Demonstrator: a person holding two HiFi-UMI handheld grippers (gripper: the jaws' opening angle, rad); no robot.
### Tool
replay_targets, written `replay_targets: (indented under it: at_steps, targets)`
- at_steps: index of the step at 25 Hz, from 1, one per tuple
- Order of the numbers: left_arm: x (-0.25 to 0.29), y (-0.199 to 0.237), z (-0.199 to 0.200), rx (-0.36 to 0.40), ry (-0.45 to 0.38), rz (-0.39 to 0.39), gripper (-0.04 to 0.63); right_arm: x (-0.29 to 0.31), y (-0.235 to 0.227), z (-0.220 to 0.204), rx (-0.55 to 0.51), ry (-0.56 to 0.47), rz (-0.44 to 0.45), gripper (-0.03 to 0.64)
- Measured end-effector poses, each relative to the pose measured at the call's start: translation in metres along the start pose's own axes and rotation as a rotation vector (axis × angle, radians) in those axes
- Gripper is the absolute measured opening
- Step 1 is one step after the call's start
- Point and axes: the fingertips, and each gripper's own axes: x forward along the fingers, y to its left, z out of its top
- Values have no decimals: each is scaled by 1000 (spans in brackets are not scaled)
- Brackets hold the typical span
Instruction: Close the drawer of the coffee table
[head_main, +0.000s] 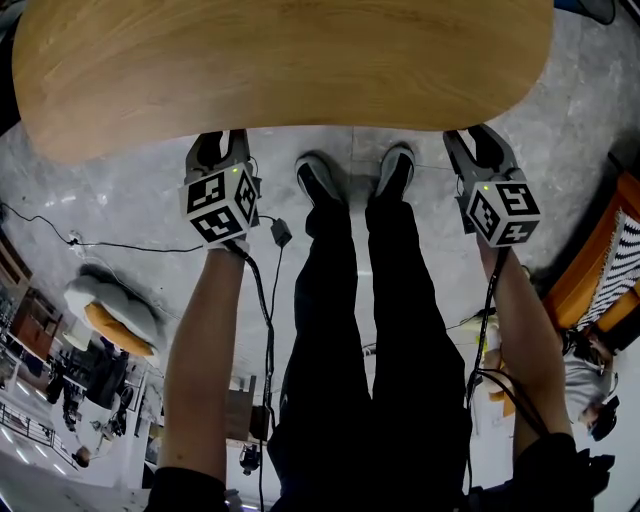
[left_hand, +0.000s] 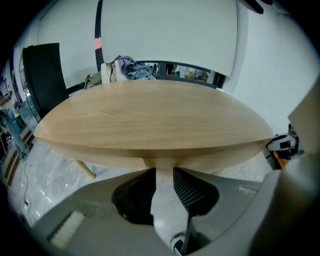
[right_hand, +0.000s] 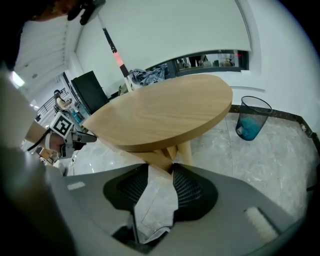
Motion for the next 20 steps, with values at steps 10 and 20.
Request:
replay_targets:
  at_steps: [10,20]
  targets:
    - [6,-2,13,5,-38,28,118,5,-8,13,2,-30,-9,160]
    - [7,0,18,18,-37,46,118,8,-10,16,3,-53,-2,158]
